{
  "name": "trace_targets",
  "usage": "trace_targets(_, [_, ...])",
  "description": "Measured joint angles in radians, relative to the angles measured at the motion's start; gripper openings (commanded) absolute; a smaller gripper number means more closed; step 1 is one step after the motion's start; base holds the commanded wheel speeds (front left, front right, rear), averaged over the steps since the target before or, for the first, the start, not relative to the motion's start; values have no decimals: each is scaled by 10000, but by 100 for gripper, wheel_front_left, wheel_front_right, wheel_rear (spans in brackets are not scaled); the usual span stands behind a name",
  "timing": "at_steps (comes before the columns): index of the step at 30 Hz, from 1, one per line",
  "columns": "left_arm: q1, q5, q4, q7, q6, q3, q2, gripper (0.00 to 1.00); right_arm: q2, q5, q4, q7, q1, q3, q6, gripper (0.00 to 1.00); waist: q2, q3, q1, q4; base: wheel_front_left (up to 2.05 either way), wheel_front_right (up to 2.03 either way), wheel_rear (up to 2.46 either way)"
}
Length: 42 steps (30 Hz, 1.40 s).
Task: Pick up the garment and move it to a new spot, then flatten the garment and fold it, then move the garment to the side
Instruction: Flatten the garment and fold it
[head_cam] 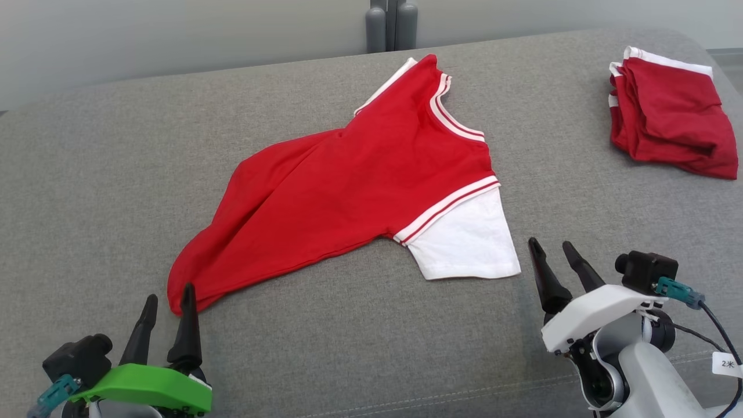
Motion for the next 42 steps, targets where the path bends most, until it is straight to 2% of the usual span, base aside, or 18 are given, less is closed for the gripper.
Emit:
trace_targets(8, [12,276,-190,35,35,-399,-215,100,146,-307,1883,451,-559,-556,0,100,0,128,0,410,0,0,0])
trace_targets(16, [-162,370,-174,46,21,-531,-288,100,242,-253,3933,510,-1652,-589,0,100,0,397,0,997,0,0,0])
trace_targets(17, [-176,372,-174,38,23,-522,-291,100,232,-307,4163,495,-1788,-570,0,76,0,429,0,1066,0,0,0])
trace_targets(18, [-194,389,-174,36,23,-508,-293,100,230,-349,4381,464,-1913,-552,0,48,0,459,0,1133,0,0,0])
trace_targets(19, [-198,408,-174,35,23,-493,-291,100,211,-359,4600,441,-2032,-564,0,36,0,487,0,1193,0,0,0])
trace_targets(21, [-199,428,-173,33,23,-464,-297,100,157,-445,4955,305,-2235,-546,-2,0,0,541,0,1290,0,0,0])
trace_targets(25, [-217,439,-182,13,23,-403,-322,100,215,-362,5287,-100,-2480,-435,0,0,0,597,0,1353,0,0,0])
trace_targets(29, [-214,479,-238,-48,19,-339,-343,100,174,125,5101,-477,-2489,-389,0,0,0,567,0,1211,0,0,0])
trace_targets(37, [-105,529,-230,-56,8,-276,-460,100,-625,1081,3382,-491,-1585,-297,0,0,0,486,0,703,0,0,0])
trace_targets(42, [-69,529,-226,-65,2,-167,-491,100,-742,1313,2380,-221,-811,-384,0,0,0,483,0,313,0,0,0])
